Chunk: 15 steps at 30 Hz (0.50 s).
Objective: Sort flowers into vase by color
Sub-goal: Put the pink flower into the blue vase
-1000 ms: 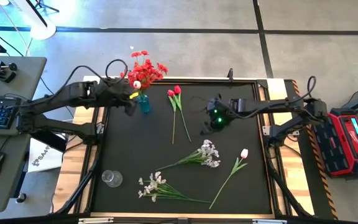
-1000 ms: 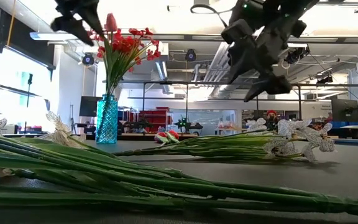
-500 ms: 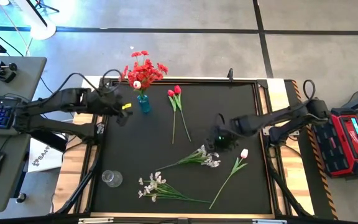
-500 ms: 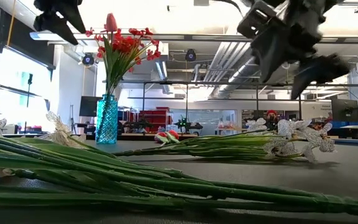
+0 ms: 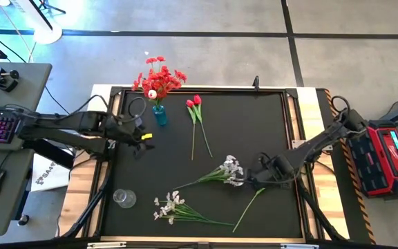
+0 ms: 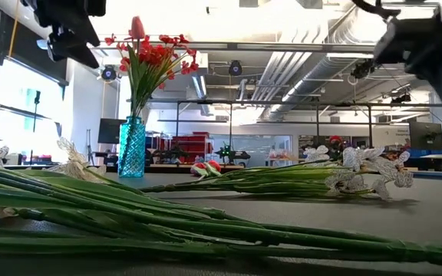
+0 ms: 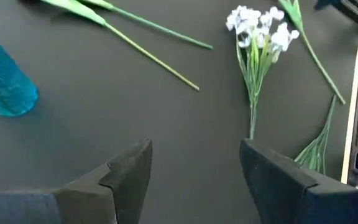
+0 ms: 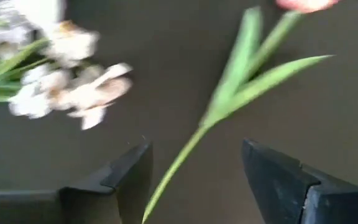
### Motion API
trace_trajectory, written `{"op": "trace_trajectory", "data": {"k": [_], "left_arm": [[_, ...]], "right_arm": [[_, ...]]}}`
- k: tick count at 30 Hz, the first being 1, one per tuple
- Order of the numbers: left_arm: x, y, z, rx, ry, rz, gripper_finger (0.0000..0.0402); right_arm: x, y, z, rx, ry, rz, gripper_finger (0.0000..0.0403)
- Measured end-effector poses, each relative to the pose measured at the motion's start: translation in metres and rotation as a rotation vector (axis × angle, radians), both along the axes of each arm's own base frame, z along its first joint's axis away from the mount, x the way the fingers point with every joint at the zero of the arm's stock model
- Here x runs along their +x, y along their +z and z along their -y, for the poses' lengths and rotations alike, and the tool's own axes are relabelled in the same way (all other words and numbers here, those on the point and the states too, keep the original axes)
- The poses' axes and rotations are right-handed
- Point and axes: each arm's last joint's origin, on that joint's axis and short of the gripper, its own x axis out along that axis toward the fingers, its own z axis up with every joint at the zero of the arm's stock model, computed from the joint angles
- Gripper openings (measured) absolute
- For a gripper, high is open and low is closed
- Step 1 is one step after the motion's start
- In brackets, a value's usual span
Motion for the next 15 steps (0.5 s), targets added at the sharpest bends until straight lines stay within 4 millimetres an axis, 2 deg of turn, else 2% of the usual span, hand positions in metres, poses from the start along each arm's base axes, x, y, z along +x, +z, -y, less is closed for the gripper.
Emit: {"op": "trace_trajectory", "data": {"k": [4, 9, 15], "left_arm": [[0.003, -0.002, 0.003, -0.024, -0.024, 0.018, 0.0228], [0.001, 0.0, 0.006, -0.041, -0.026, 0.032, 0.0228], [0.0, 0.0, 0.008, -0.048, -0.033, 0.037, 0.0228]], "right_arm": [[-0.005, -0.006, 0.005, -0.046, -0.019, -0.071, 0.0211], [-0.011, -0.024, 0.012, -0.085, -0.034, -0.153, 0.0178], [-0.017, -0.046, 0.016, -0.085, -0.036, -0.163, 0.0152]]}}
